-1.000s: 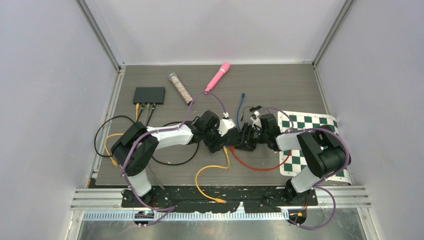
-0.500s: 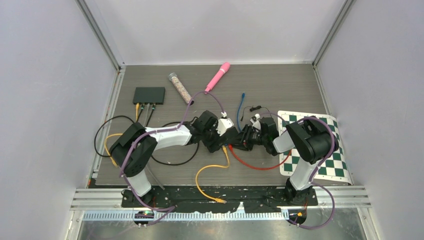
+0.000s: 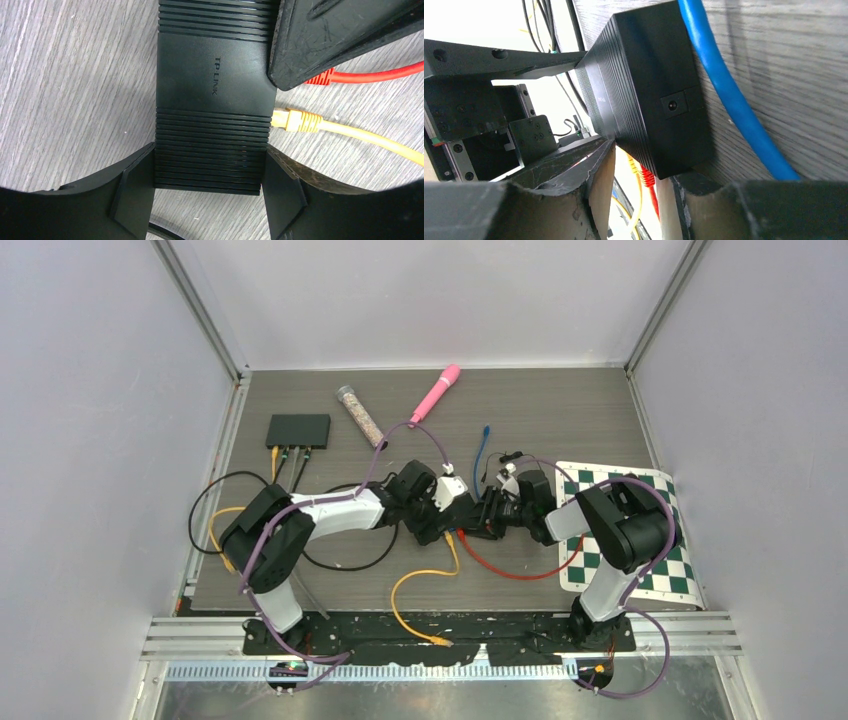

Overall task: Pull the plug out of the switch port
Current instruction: Pull the connector from the switch port.

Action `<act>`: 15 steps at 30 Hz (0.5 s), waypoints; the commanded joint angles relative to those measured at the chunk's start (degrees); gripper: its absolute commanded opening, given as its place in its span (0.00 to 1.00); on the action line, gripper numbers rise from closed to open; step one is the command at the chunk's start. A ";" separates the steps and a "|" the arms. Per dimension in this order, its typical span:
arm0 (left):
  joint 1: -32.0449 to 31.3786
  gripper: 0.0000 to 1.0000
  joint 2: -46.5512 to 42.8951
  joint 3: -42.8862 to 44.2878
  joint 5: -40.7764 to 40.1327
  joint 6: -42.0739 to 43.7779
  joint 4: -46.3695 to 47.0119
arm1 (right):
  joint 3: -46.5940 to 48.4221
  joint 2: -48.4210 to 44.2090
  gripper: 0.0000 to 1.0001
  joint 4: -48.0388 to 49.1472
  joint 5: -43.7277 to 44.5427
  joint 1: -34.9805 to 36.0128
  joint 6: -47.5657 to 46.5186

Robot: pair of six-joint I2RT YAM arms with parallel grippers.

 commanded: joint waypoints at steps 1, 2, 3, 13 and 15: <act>-0.74 0.56 1.59 0.40 4.66 0.01 -4.47 | 1.08 -1.02 0.41 -2.11 0.17 0.20 -4.63; -0.72 0.56 1.67 0.44 4.73 0.05 -4.55 | 0.95 -0.95 0.41 -2.09 -0.10 0.19 -4.72; -0.69 0.56 1.69 0.41 4.80 0.06 -4.55 | 0.86 -0.73 0.40 -2.01 -0.39 0.21 -4.82; -0.70 0.55 2.02 0.62 5.57 0.56 -5.44 | 0.08 1.07 0.50 3.54 -1.21 0.28 -1.20; -0.66 0.55 2.01 0.63 5.68 0.59 -5.43 | 0.33 1.36 0.54 5.33 -1.53 0.27 0.36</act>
